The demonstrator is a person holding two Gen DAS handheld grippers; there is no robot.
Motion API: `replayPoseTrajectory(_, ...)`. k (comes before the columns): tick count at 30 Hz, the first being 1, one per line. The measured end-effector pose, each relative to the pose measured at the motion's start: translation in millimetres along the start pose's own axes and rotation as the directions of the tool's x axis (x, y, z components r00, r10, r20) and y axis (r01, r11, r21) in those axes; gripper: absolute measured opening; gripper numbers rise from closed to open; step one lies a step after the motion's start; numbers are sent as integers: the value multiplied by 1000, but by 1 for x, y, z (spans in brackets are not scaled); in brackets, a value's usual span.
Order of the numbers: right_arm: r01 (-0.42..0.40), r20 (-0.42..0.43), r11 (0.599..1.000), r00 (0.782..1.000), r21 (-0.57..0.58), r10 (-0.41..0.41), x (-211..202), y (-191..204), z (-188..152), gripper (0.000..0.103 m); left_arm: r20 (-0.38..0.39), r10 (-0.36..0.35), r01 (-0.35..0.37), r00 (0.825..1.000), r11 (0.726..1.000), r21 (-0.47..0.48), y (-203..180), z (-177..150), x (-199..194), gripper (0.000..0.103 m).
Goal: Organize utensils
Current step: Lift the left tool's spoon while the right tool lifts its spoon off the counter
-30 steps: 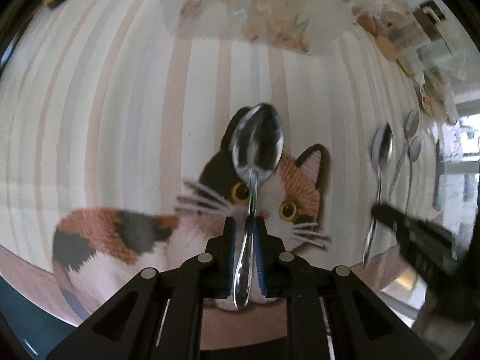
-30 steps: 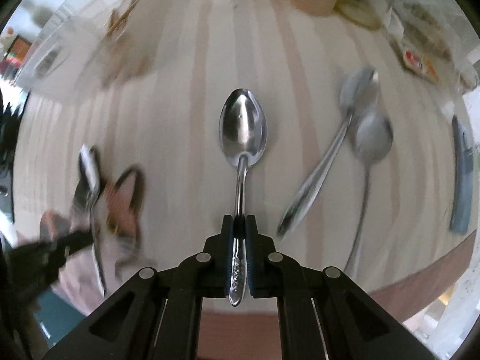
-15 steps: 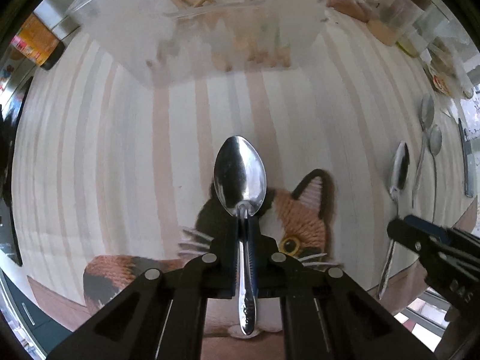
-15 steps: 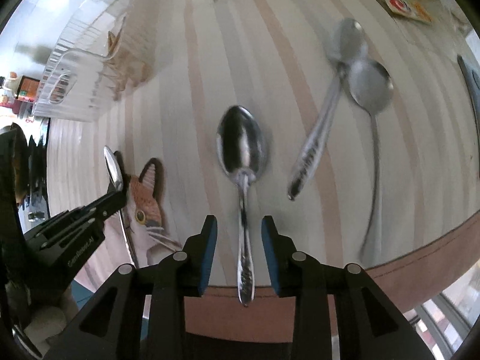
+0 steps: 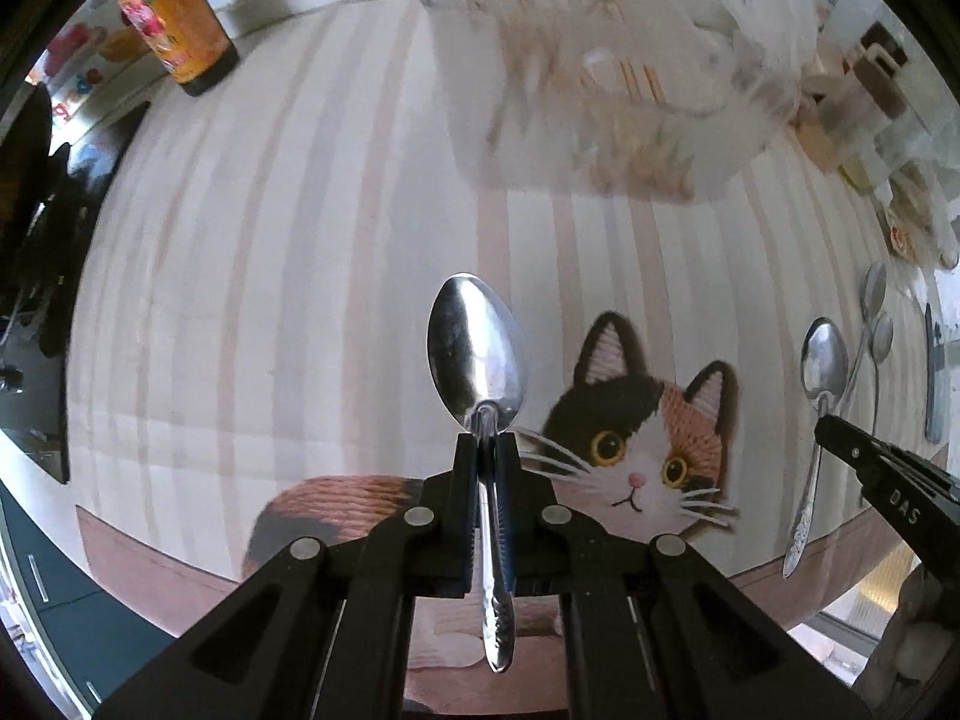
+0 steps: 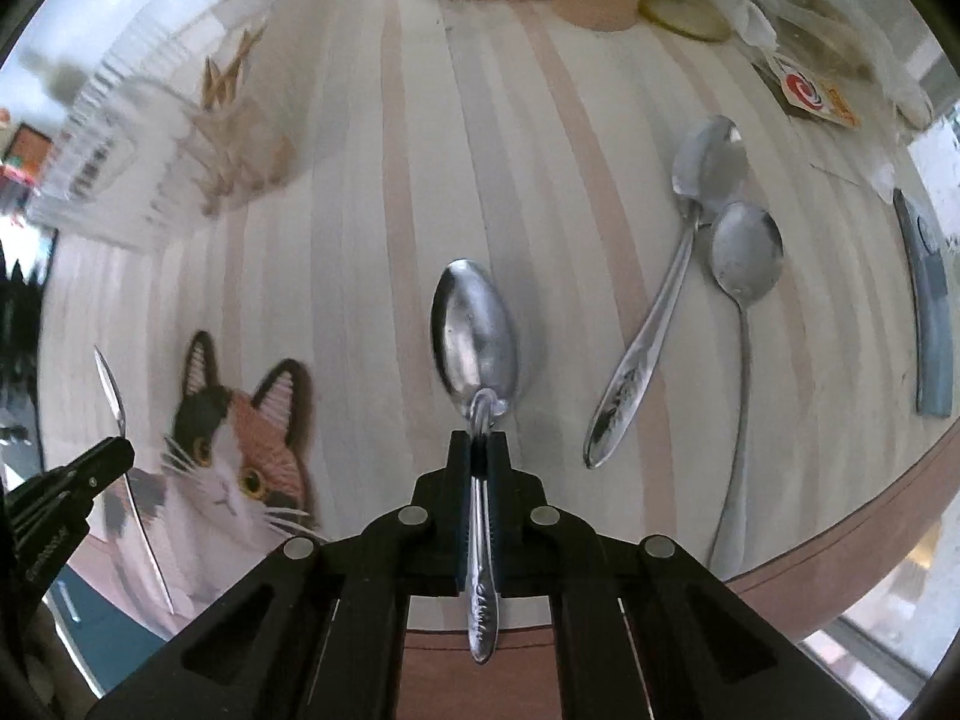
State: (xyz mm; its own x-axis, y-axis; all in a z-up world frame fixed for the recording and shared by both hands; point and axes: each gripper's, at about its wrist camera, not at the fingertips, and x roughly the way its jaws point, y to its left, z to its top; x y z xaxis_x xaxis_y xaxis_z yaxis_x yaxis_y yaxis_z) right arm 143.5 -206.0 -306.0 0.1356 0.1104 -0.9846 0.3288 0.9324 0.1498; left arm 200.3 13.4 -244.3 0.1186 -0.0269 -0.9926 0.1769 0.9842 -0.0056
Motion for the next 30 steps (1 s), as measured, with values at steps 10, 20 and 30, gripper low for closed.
replayPoseTrajectory(10,-92,83,996,992,22,90,-38,-18,-2,0,71,-29,30,997,999,-12,-7,9,-25,0)
replayPoseTrajectory(20,-135,-35,990,990,43,137,-6,-19,10,28,-58,-183,165,981,959,-229,14,1,23,28)
replayPoseTrajectory(30,-31,-60,998,998,-53,28,12,9,4,27,-126,-128,105,984,979,-175,-25,12,47,30)
